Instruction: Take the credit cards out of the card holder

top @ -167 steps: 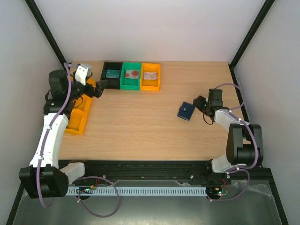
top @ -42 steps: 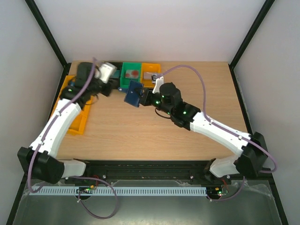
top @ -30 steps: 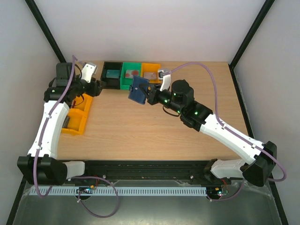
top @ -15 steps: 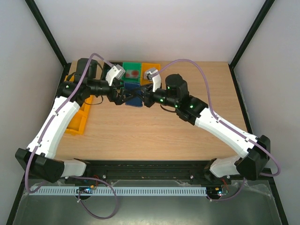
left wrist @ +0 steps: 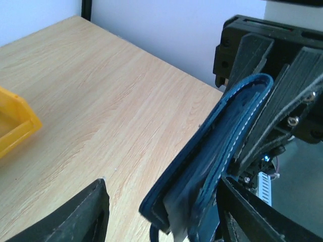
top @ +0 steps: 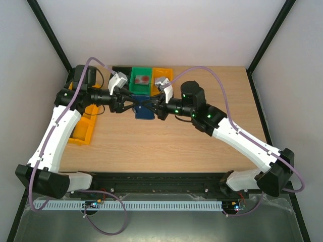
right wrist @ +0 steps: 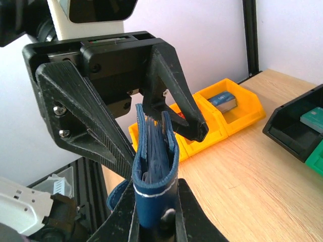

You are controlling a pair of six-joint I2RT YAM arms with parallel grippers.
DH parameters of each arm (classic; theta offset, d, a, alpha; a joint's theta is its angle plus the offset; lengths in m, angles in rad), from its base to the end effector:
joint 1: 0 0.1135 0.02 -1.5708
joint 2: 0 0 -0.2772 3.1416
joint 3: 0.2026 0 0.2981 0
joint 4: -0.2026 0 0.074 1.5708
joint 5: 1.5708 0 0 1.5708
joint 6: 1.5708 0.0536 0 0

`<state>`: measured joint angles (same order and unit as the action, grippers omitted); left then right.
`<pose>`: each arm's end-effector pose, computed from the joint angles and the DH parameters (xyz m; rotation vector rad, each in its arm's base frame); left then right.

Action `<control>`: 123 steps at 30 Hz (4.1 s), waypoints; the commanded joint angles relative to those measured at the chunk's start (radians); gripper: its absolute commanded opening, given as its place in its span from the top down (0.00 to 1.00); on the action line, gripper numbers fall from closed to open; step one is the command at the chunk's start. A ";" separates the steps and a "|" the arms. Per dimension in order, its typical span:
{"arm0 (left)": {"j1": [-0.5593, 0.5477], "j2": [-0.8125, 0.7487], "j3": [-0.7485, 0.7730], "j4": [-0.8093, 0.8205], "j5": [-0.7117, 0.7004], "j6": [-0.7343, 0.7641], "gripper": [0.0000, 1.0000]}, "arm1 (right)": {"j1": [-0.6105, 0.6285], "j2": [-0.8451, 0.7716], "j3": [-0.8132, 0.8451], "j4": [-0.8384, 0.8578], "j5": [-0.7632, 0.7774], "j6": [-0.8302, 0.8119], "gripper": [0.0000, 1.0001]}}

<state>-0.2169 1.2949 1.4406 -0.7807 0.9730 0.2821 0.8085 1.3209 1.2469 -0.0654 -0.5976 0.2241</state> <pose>0.2918 -0.1097 0.4202 1.0041 1.7923 -1.0165 0.2297 0.2843 0.4039 -0.9773 1.5803 1.2512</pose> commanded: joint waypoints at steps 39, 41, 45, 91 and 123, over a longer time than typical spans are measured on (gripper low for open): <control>0.008 -0.059 -0.041 -0.414 0.216 0.529 0.98 | -0.001 -0.060 0.041 -0.077 -0.046 -0.124 0.98; 0.010 -0.065 -0.045 -0.411 0.204 0.515 0.98 | -0.003 -0.046 0.053 -0.107 0.030 -0.126 0.98; 0.010 -0.073 -0.059 -0.296 0.153 0.337 0.98 | -0.003 0.004 0.078 -0.144 0.090 -0.119 0.72; -0.012 -0.080 -0.104 -0.103 -0.023 0.077 0.55 | 0.062 0.166 0.149 0.047 0.097 0.049 0.93; 0.034 -0.094 -0.066 0.000 -0.163 -0.066 0.25 | -0.002 0.216 0.147 0.286 -0.249 0.303 0.96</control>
<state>-0.1886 1.1873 1.3514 -0.8688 0.8452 0.3038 0.8001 1.5208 1.3769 0.1333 -0.7868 0.4759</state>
